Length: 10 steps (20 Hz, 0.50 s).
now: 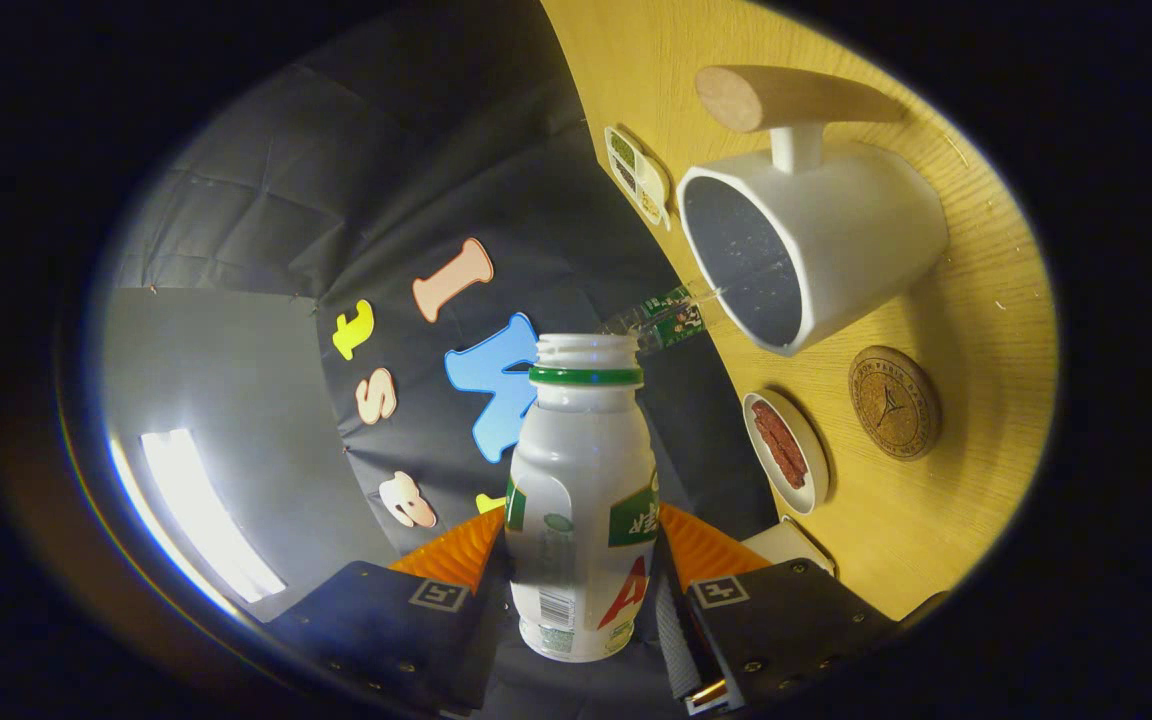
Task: Take the bottle from table, then pour the juice into the cup, finally place the bottle on the coaster
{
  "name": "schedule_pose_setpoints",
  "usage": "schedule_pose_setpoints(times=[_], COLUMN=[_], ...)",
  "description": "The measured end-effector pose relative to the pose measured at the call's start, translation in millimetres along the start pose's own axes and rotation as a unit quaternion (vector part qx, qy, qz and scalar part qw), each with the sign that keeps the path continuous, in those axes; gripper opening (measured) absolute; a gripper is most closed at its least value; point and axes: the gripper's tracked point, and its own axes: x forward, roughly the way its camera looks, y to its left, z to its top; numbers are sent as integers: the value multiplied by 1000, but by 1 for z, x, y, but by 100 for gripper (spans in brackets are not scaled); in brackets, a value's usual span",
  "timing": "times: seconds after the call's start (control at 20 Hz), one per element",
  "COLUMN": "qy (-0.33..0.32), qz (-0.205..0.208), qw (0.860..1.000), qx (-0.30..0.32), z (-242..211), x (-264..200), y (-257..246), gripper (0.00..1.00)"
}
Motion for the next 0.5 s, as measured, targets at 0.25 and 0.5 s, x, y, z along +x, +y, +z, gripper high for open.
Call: schedule_pose_setpoints(times=[0.25,0.5], qy=[-3,-3], qz=[0,2], qw=[1000,1000], qx=[6,7], z=[4,5], x=[1,1], y=[-1,-1], gripper=[66,66])
